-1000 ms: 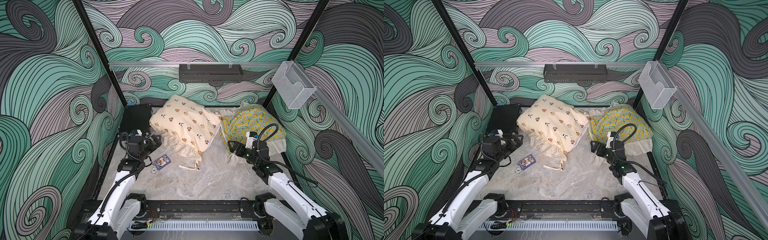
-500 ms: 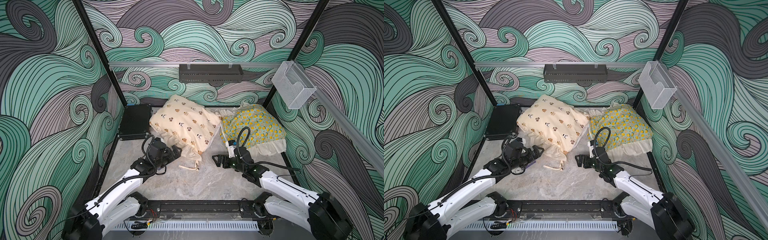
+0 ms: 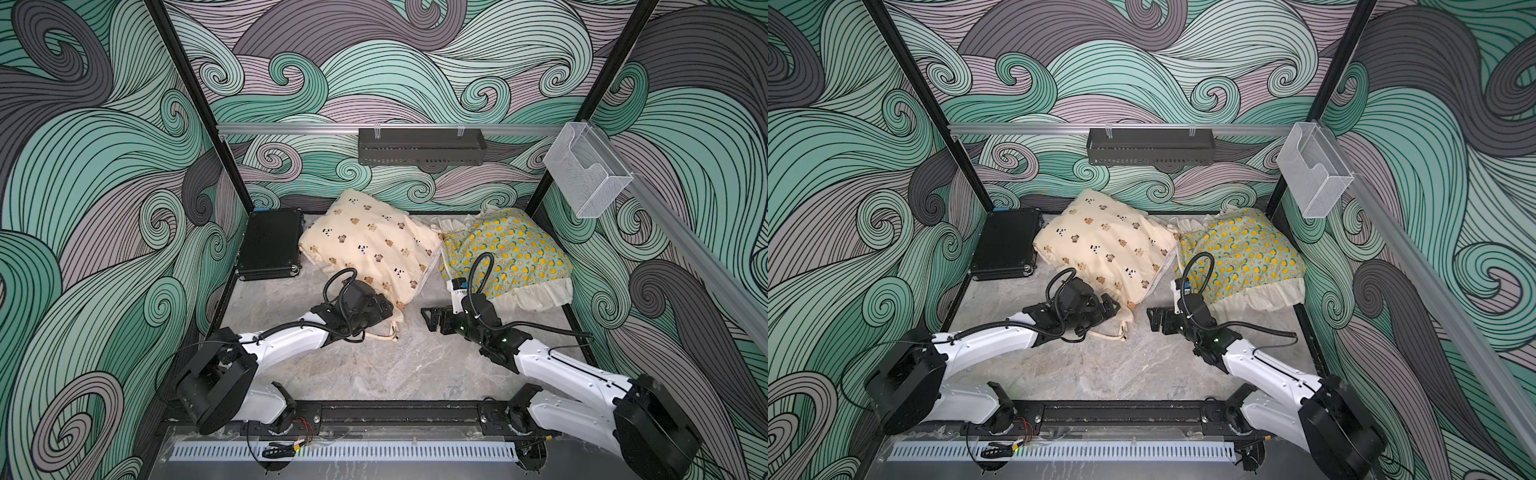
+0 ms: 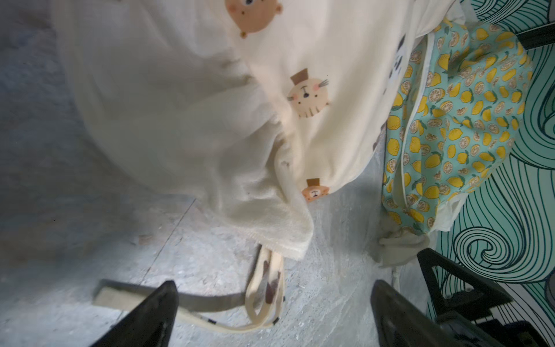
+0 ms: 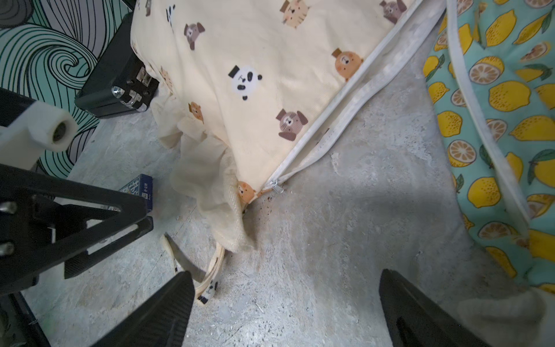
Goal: Zip up pillowcases
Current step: Pick up the pillowcase from the center of the board.
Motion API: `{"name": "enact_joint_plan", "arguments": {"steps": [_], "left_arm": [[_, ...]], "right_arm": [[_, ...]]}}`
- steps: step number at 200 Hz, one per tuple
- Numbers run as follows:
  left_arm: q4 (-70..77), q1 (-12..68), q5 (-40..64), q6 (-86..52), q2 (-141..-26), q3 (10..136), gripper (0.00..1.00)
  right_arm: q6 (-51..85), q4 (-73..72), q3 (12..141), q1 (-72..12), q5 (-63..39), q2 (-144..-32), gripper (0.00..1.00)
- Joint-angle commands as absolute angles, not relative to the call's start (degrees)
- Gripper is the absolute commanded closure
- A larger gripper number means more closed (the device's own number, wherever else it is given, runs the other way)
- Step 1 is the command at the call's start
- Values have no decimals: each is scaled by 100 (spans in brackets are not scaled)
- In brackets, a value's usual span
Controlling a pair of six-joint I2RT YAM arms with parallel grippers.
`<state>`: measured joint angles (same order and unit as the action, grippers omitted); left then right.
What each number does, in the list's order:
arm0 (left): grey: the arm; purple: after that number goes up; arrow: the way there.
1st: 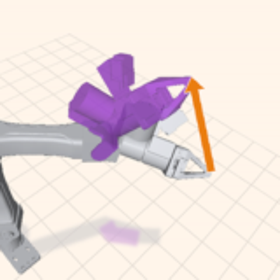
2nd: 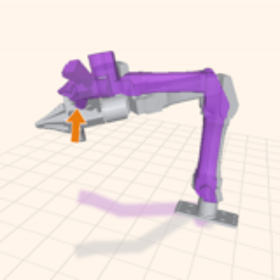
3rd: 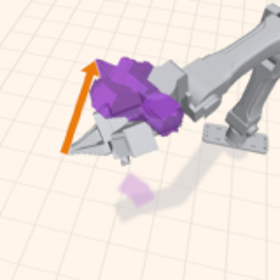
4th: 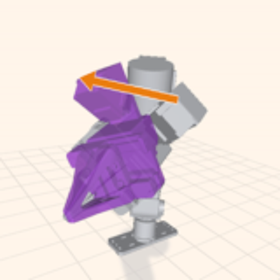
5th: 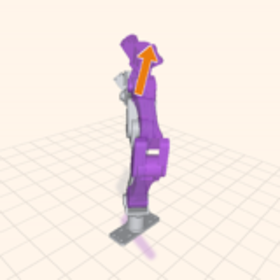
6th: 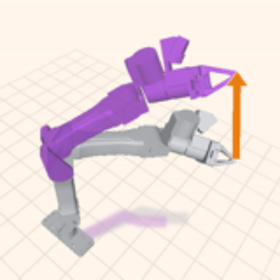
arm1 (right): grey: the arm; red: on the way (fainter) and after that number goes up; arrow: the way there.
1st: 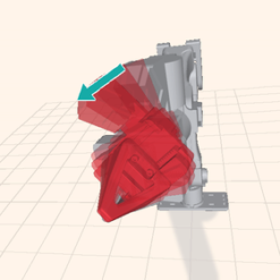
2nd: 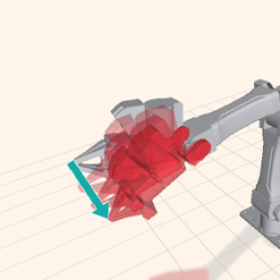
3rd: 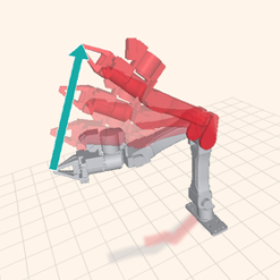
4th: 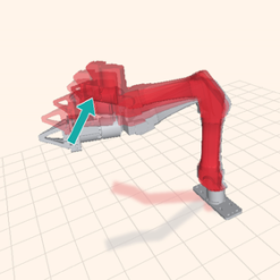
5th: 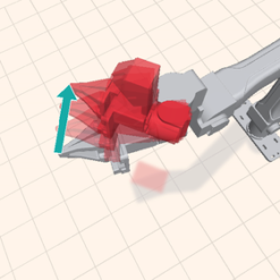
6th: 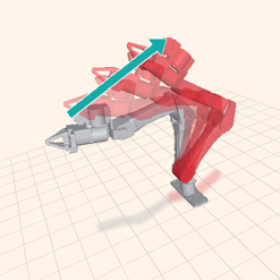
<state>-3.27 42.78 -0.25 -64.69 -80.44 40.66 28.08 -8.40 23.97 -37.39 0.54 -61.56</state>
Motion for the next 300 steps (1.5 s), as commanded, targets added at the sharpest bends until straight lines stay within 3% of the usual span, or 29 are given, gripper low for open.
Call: {"name": "enact_joint_plan", "arguments": {"steps": [1,88,173,256,300], "left_arm": [[22,4365,-342,-6671,-8428,4341,5],[-28,4523,-212,-6552,-9459,5045,19],[-141,4577,-181,-6321,-10025,5464,42],[-1059,4612,-409,-5938,-10518,6059,57],[-1250,4613,-478,-5839,-10593,6144,73]], "right_arm": [[2704,-1018,2333,-3763,346,-6082,1],[2667,-1105,2400,-3762,239,-6153,0],[2652,-1027,2371,-3768,390,-6003,0],[2645,-1013,2378,-3765,426,-6019,0],[2636,-1019,2425,-3767,353,-6130,0]]}}
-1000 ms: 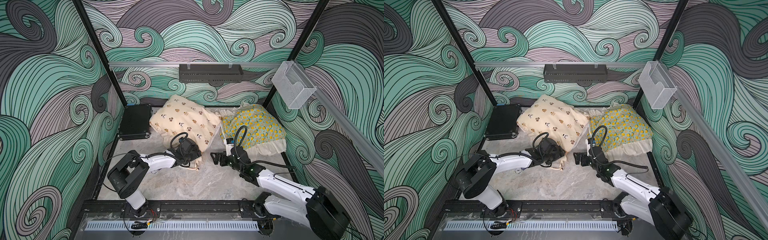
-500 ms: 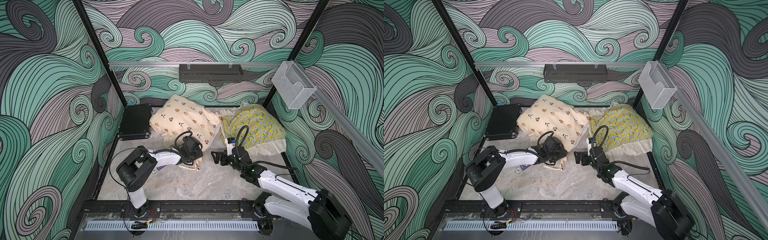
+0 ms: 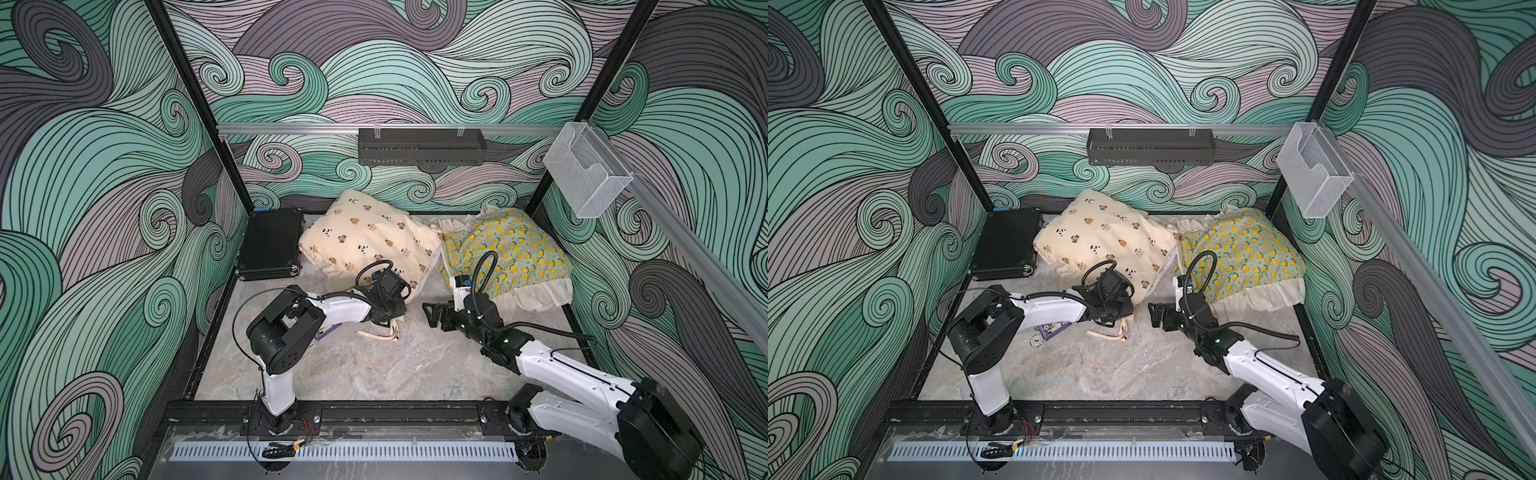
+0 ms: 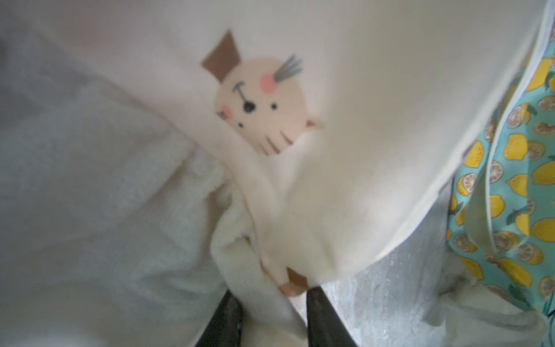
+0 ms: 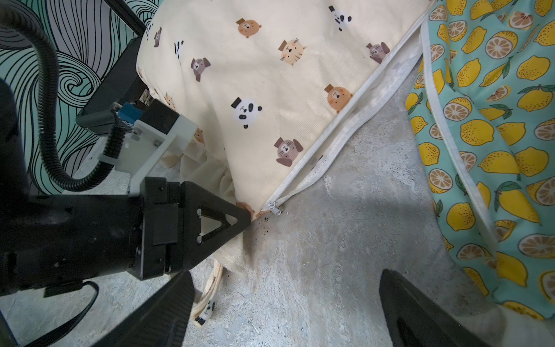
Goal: Zip up pillowcases
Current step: Pick up the pillowcase from the center of the board.
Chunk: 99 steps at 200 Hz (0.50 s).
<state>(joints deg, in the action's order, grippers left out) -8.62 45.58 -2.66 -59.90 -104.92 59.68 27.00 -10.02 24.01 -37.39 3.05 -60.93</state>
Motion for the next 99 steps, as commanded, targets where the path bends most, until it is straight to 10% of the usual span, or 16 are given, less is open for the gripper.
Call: {"name": "enact_joint_plan", "arguments": {"steps": [1,99], "left_arm": [[-1258,4614,-485,-5837,-10592,6144,73],[-1598,4614,-884,-5800,-10231,5952,100]], "right_arm": [[2636,-1019,2430,-3769,348,-6132,0],[2619,-1087,2540,-3766,36,-6429,0]]}}
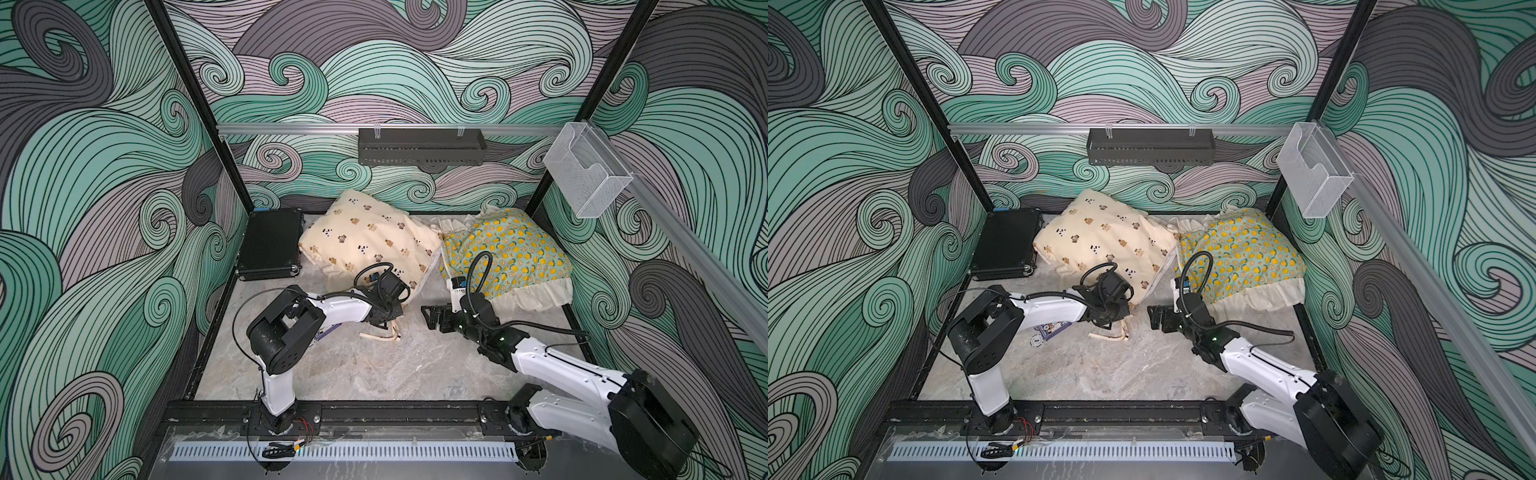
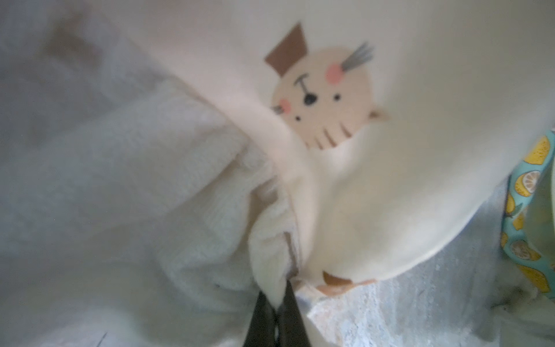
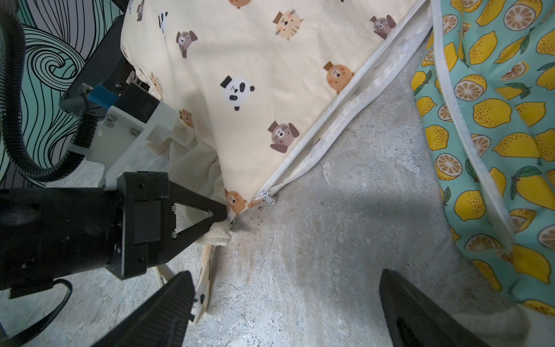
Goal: Zip up pillowcases
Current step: Pick up the pillowcase from the center of the board.
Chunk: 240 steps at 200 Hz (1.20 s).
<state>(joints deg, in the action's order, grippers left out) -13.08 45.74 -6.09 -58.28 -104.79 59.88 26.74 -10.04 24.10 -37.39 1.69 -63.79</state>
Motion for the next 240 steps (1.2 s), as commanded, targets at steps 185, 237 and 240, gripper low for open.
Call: {"name": "enact_joint_plan", "arguments": {"steps": [185,237,240], "left_arm": [[-3209,4340,-1115,-5477,-7941,4611,100],[-2832,4381,-557,-5597,-8085,4678,86],[-2800,4381,-523,-5613,-8092,4677,84]], "right_arm": [[3137,-57,3357,-5025,-590,-7302,0],[2876,445,3384,-5027,-94,-7087,0],[2867,481,3390,-5023,-71,-7074,1]]}}
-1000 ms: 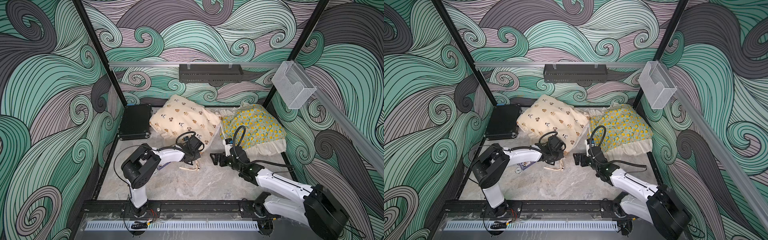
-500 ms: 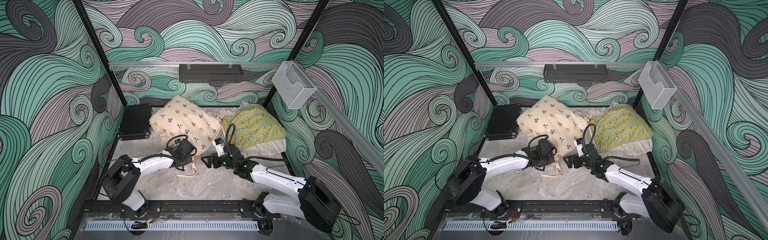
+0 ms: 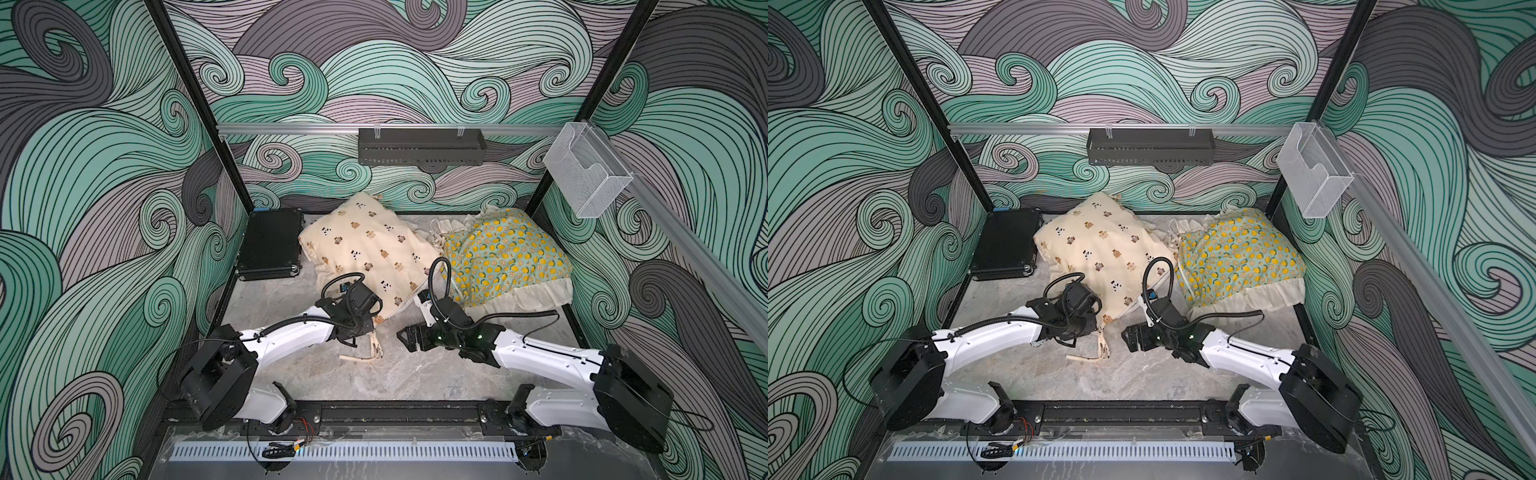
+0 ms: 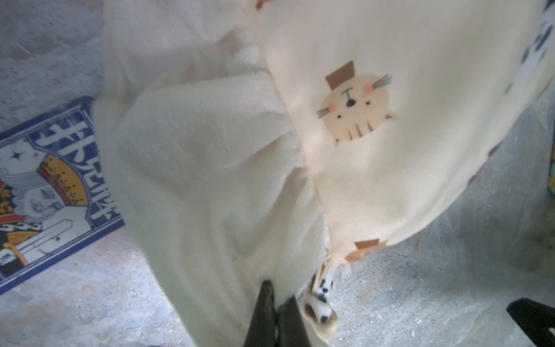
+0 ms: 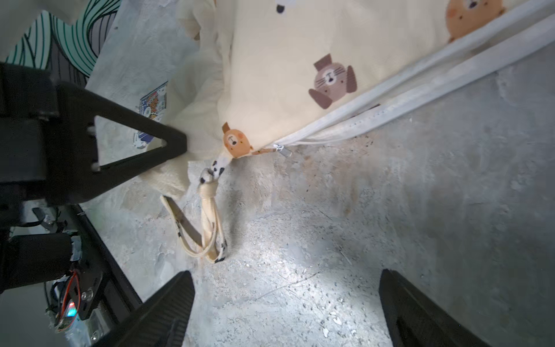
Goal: Zip up pillowcases
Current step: Pick up the pillowcase from the center of the board.
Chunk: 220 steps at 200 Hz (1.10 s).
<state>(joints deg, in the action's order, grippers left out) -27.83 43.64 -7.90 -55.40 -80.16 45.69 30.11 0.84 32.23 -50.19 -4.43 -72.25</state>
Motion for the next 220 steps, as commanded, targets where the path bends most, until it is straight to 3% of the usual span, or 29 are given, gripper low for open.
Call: {"name": "enact_joint_plan", "arguments": {"steps": [1,35,53,132,220], "left_arm": [[-2793,4383,-512,-5619,-8094,4672,83],[-2641,4549,-430,-5916,-8051,4668,62],[-2637,4609,-580,-5993,-8200,4698,58],[-3297,4665,-1098,-5447,-9481,5672,58],[-3400,4800,-1006,-5011,-9675,5757,60]], "right_arm": [[2857,491,3391,-5025,-62,-7066,1],[2778,692,3398,-5021,129,-6904,0],[2722,711,3397,-5011,223,-6856,0],[2723,834,3462,-4839,250,-6676,0],[2700,897,3423,-4610,165,-6383,0]]}}
